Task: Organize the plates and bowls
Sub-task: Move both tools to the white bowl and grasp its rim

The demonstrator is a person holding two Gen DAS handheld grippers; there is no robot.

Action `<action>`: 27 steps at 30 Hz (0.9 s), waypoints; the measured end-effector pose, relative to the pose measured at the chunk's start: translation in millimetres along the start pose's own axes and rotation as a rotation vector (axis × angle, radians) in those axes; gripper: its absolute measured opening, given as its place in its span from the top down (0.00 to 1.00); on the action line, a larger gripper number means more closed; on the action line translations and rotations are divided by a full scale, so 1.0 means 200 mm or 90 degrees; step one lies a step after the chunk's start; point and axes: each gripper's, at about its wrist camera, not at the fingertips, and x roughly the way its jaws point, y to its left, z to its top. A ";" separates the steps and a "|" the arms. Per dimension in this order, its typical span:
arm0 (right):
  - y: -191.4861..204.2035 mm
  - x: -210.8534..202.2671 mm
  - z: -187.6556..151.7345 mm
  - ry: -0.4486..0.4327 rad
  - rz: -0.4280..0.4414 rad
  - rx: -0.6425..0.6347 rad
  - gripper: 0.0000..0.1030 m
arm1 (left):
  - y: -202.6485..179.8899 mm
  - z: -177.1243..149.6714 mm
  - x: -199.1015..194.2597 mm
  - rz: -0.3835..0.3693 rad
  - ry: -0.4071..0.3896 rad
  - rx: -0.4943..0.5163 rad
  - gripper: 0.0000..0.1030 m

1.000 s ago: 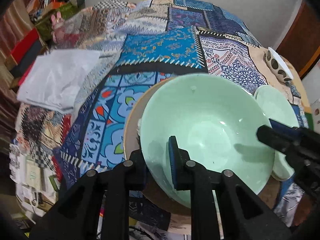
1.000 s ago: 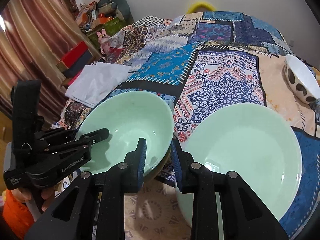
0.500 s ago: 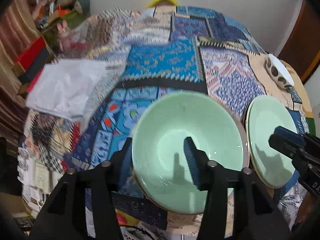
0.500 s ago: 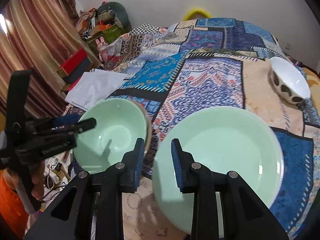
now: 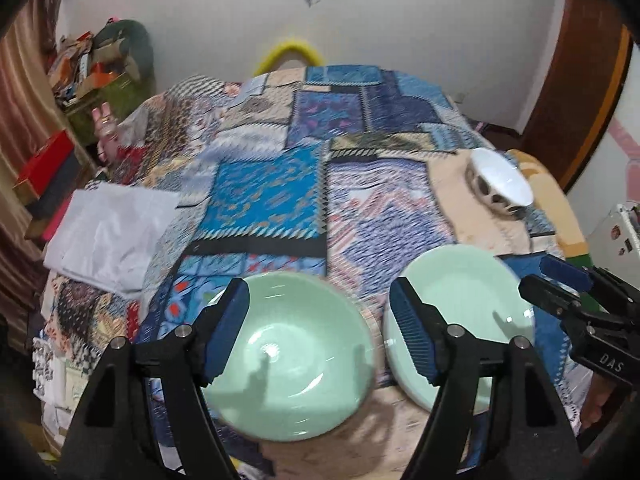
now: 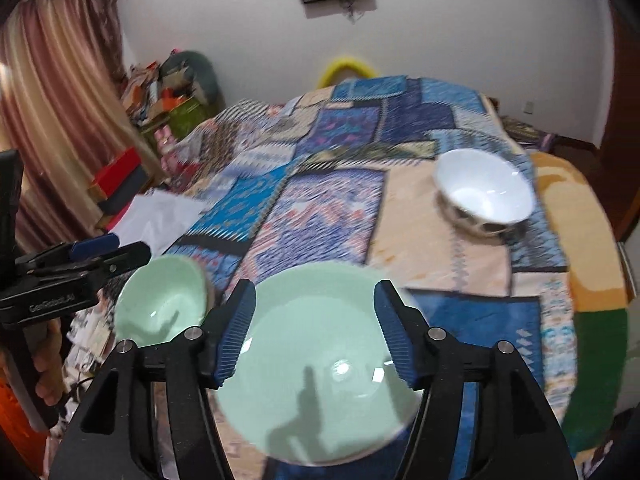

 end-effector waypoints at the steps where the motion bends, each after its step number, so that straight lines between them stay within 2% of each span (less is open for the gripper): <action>1: -0.03 -0.01 0.01 -0.006 -0.007 0.003 0.39 | -0.02 0.01 0.00 -0.006 -0.001 0.001 0.29; 2: -0.07 -0.03 0.02 -0.013 -0.016 0.006 0.39 | -0.05 0.03 0.01 -0.014 -0.002 0.002 0.28; 5: -0.17 -0.05 0.06 -0.025 -0.035 0.018 0.37 | -0.14 0.08 0.03 -0.034 -0.012 0.007 0.13; 9: -0.30 -0.05 0.08 -0.031 -0.056 0.041 0.33 | -0.26 0.16 0.08 -0.047 -0.020 0.024 0.12; 17: -0.61 0.05 0.12 -0.023 -0.095 0.106 0.33 | -0.46 0.30 0.24 -0.066 -0.014 0.051 0.10; 23: -0.75 0.12 0.18 -0.029 -0.125 0.130 0.33 | -0.61 0.38 0.40 -0.082 0.005 0.077 0.10; 27: -0.84 0.20 0.21 -0.021 -0.129 0.144 0.48 | -0.68 0.43 0.51 -0.090 0.014 0.091 0.10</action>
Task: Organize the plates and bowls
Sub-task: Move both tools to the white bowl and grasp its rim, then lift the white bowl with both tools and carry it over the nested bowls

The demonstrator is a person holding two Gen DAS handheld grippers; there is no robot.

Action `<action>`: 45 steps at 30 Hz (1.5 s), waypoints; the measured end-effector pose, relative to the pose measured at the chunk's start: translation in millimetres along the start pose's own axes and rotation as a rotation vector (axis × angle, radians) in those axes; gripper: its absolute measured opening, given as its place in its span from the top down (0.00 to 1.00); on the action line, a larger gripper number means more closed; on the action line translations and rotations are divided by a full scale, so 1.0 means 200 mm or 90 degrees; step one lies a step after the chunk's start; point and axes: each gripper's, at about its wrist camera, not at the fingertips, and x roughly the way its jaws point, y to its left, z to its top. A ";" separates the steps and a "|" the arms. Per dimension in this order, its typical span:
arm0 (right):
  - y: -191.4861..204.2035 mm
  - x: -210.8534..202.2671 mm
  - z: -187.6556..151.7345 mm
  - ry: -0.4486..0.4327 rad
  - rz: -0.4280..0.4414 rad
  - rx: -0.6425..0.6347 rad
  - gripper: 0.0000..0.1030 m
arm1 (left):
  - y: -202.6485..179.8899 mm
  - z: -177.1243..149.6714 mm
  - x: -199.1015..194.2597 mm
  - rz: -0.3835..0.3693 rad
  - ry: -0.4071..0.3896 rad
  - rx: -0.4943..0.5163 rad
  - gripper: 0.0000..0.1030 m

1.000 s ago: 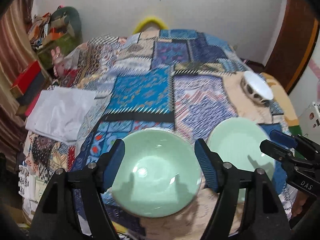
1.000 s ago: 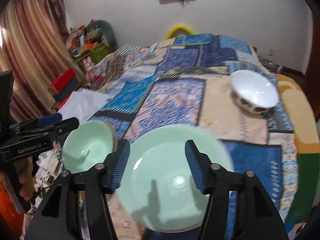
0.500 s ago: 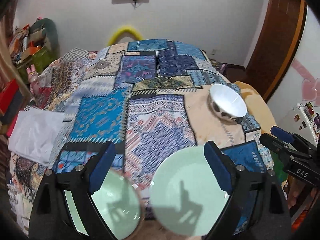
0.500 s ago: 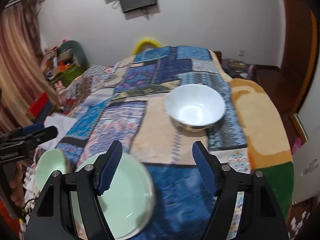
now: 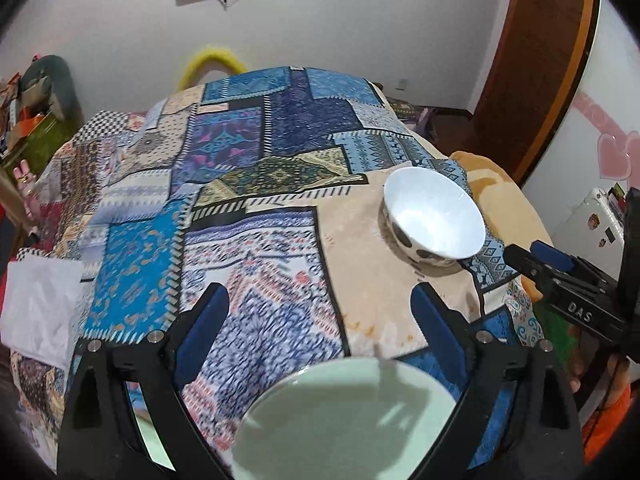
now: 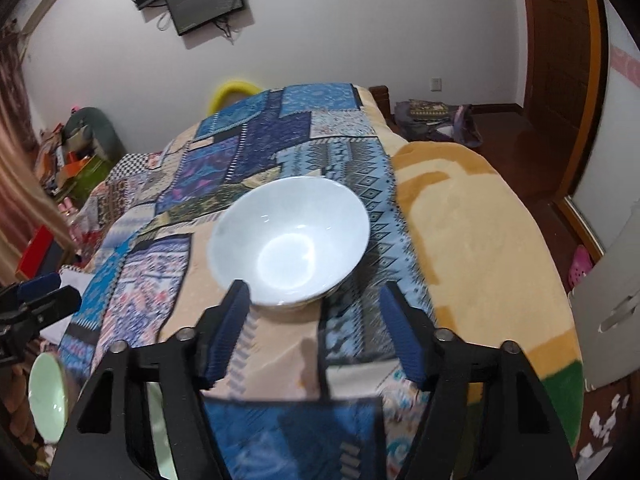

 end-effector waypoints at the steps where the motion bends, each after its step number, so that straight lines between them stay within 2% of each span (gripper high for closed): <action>1: -0.01 0.03 0.01 0.005 0.000 0.004 0.52 | -0.01 0.01 0.03 -0.004 0.003 0.002 0.10; 4: -0.05 0.10 0.03 0.023 0.003 0.017 0.64 | -0.04 0.06 0.13 -0.015 0.007 0.006 0.10; 13: -0.11 0.28 0.07 0.066 -0.002 0.019 0.77 | -0.07 0.15 0.36 -0.033 0.027 -0.002 0.10; 19: -0.12 0.35 0.08 0.084 0.016 0.025 0.84 | -0.09 0.18 0.47 -0.058 0.056 -0.008 0.15; 24: -0.10 0.33 0.07 0.077 0.018 -0.002 0.84 | -0.15 0.18 0.54 -0.065 0.072 0.012 0.27; 28: -0.10 0.32 0.07 0.087 0.045 -0.005 0.84 | -0.17 0.18 0.59 -0.075 0.082 0.006 0.32; 32: -0.07 0.30 0.05 0.096 0.064 -0.021 0.84 | -0.19 0.18 0.64 -0.081 0.100 0.003 0.42; 37: 0.00 0.28 0.01 0.107 0.092 -0.047 0.84 | -0.20 0.16 0.70 -0.090 0.120 -0.004 0.47; 39: 0.02 0.28 0.00 0.108 0.101 -0.052 0.84 | -0.21 0.15 0.73 -0.092 0.133 -0.005 0.59; 42: 0.03 0.29 0.00 0.107 0.097 -0.047 0.84 | -0.21 0.13 0.77 -0.095 0.155 -0.009 0.70; 45: 0.03 0.31 0.00 0.110 0.092 -0.036 0.84 | -0.20 0.10 0.78 -0.087 0.159 -0.009 0.77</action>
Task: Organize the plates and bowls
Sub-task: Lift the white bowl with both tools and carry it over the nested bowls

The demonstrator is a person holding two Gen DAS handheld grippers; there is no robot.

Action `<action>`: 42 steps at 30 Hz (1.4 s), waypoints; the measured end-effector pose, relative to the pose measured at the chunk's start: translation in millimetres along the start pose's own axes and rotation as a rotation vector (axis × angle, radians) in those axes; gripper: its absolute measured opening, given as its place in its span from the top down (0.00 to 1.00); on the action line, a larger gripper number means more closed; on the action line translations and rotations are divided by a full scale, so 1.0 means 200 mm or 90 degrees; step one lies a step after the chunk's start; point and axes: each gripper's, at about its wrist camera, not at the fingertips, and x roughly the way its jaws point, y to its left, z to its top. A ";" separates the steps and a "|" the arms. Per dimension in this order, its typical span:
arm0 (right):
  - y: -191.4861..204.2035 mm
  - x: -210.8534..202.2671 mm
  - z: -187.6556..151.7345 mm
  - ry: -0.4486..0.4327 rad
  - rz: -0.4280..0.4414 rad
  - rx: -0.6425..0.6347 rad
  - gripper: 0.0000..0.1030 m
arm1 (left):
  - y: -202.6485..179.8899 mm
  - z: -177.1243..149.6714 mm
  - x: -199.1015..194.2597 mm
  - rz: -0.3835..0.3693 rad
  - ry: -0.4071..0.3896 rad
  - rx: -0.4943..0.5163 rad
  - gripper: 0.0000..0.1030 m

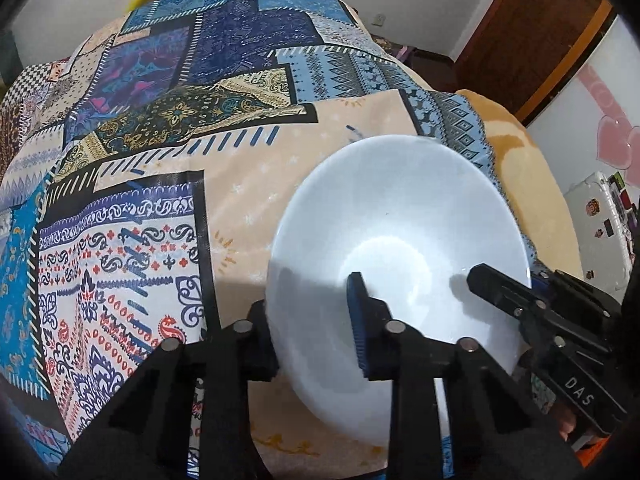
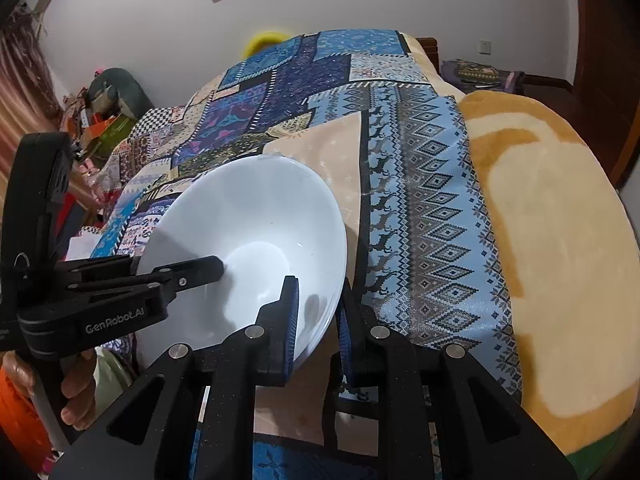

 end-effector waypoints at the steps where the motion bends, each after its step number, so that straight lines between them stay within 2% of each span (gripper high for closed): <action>1: 0.00 0.00 -0.01 0.000 -0.001 0.001 0.84 | 0.00 0.00 0.00 -0.001 -0.001 0.002 0.78; 14: 0.08 -0.12 -0.04 -0.018 -0.016 0.004 0.84 | -0.02 -0.06 -0.08 -0.002 -0.014 0.011 0.80; 31: 0.34 -0.41 -0.09 -0.080 -0.002 -0.023 0.84 | -0.02 -0.22 -0.53 -0.008 -0.088 0.007 0.80; 42: 0.53 -0.50 -0.17 -0.099 0.018 -0.040 0.84 | 0.06 -0.39 -0.82 -0.006 -0.125 -0.008 0.80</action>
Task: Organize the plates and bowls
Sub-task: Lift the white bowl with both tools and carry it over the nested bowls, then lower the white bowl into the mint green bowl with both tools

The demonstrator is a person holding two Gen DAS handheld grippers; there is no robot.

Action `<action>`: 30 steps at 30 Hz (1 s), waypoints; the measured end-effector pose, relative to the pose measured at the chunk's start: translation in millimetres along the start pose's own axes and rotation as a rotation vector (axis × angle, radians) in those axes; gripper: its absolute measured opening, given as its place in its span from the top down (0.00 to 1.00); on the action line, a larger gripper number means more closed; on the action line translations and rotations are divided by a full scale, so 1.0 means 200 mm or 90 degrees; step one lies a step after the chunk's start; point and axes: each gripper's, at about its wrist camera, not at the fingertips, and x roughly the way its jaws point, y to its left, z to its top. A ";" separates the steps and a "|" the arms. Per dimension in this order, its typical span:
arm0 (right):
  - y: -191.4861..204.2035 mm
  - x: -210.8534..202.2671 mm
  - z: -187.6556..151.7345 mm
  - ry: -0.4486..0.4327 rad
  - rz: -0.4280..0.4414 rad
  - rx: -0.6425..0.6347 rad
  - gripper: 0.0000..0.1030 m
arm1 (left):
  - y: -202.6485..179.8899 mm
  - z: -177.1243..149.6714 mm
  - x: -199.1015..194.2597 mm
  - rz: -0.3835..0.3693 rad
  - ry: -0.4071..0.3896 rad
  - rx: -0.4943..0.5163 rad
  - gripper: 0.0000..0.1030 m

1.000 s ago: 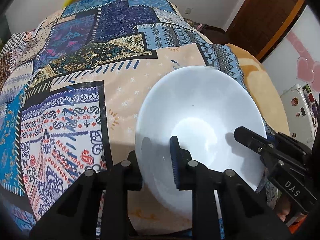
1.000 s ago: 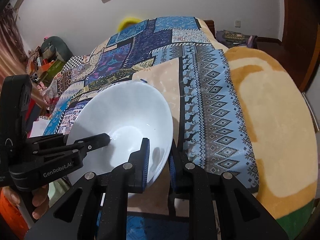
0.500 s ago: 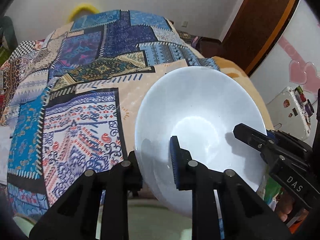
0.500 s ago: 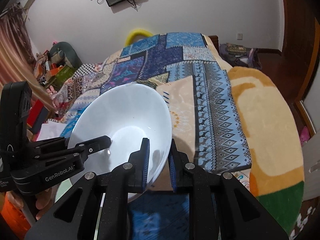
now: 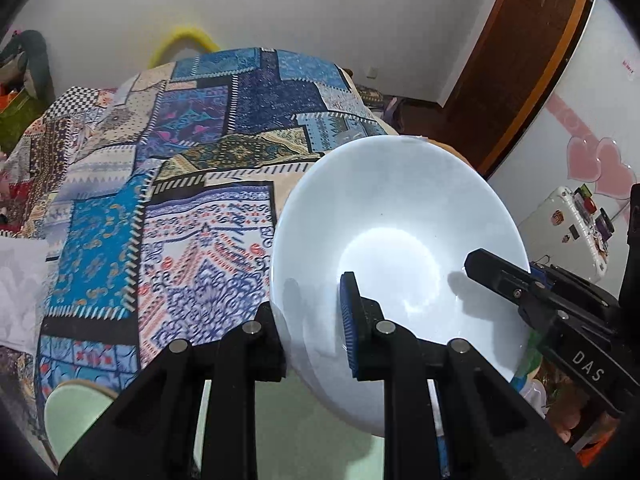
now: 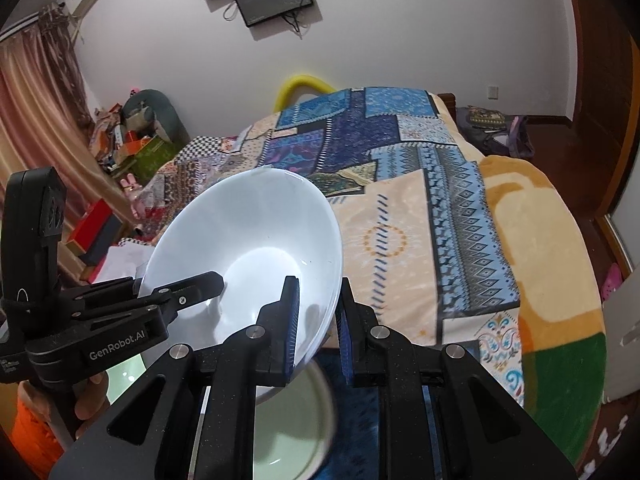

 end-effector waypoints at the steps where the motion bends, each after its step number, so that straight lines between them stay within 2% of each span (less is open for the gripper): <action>1: 0.02 -0.01 -0.01 -0.001 0.002 -0.003 0.84 | 0.01 -0.01 -0.03 0.000 -0.003 -0.002 0.80; 14: 0.31 -0.02 -0.09 0.000 0.034 -0.036 0.84 | 0.22 -0.22 -0.32 0.017 -0.034 -0.037 0.80; 30: 0.64 0.11 -0.21 0.039 0.095 -0.080 0.84 | 0.57 -0.47 -0.52 0.060 -0.044 -0.097 0.80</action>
